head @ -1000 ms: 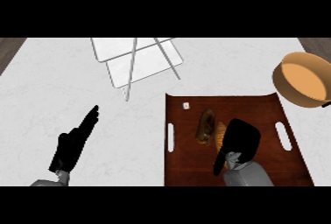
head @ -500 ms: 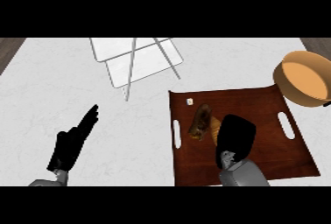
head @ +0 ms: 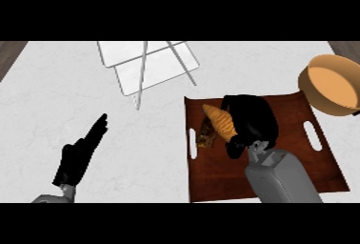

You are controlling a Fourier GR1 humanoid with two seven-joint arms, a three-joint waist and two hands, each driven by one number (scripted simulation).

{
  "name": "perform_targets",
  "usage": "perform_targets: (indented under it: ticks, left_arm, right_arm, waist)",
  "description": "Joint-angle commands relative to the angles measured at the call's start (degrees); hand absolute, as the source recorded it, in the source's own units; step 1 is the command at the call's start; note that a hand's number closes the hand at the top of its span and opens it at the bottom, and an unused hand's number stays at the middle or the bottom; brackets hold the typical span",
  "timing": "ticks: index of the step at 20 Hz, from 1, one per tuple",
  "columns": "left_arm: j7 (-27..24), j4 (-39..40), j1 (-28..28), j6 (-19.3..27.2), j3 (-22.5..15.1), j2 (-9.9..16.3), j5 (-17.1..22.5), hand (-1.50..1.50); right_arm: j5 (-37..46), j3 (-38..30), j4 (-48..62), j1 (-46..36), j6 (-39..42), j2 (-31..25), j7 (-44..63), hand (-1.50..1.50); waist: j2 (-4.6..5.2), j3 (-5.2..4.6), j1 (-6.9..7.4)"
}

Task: Pick the croissant from the tray and place it in the tiered shelf

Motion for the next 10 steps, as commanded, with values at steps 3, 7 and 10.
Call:
perform_targets:
  ticks: [3,7,10]
  left_arm:
    - [0.37,0.32,1.19,-1.44,1.16,0.78,0.55,0.0]
    - [-2.75,3.48,0.51,-0.52,0.83,-0.1,-1.28,0.0]
    - [-0.16,1.62,-0.21,-1.23,1.89,1.0,-0.73,0.0]
  right_arm:
    - [-1.46,-4.49,-10.31,-8.27,3.78,-1.58,0.34,1.5]
    - [-6.21,-10.85,-13.24,-12.78,-1.4,2.41,0.01,1.5]
    - [-9.18,-15.6,-8.31,-21.86,-2.04,2.47,2.5,1.5]
  waist:
    - [-0.06,-0.11,-0.22]
    - [0.1,-0.11,-0.28]
    - [0.17,-0.11,0.42]
